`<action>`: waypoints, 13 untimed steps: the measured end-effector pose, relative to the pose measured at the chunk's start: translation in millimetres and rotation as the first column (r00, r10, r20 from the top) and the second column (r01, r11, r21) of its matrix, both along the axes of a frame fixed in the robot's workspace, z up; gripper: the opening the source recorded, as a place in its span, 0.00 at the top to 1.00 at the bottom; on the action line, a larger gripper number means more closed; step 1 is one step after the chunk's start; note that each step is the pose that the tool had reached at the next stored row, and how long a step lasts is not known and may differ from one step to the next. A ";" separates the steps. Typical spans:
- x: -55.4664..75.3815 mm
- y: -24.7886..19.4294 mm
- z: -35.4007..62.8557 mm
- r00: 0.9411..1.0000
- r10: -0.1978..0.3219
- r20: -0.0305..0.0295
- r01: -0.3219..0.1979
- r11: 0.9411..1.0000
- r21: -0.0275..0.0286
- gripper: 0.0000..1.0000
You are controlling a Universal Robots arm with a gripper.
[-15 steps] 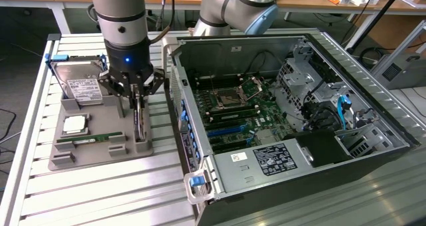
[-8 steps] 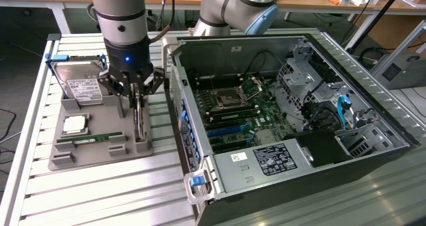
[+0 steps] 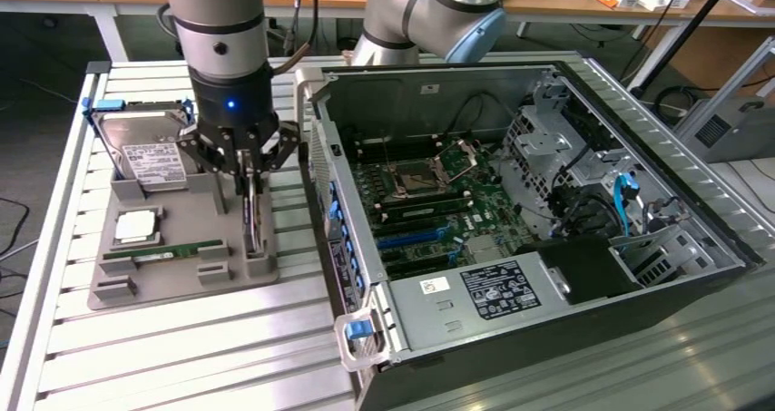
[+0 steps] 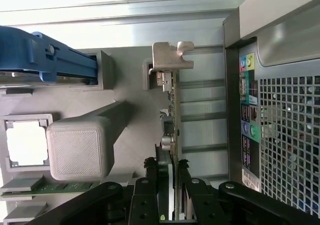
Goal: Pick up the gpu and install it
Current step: 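Pick up the gpu and move the gpu toward the slot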
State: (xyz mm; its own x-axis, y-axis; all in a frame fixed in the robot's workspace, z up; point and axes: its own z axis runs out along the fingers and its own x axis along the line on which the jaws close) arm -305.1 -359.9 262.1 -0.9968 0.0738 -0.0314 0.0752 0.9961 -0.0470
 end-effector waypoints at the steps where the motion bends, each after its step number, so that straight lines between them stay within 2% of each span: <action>1: 0.0 0.0 0.3 1.000 0.000 0.000 0.000 1.000 0.000 0.73; 13: 0.0 0.0 4.5 1.000 0.000 0.000 0.000 1.000 0.000 0.73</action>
State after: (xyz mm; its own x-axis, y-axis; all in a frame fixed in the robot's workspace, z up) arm -305.0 -359.9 266.6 -0.9968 0.0738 -0.0315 0.0752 0.9961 -0.0469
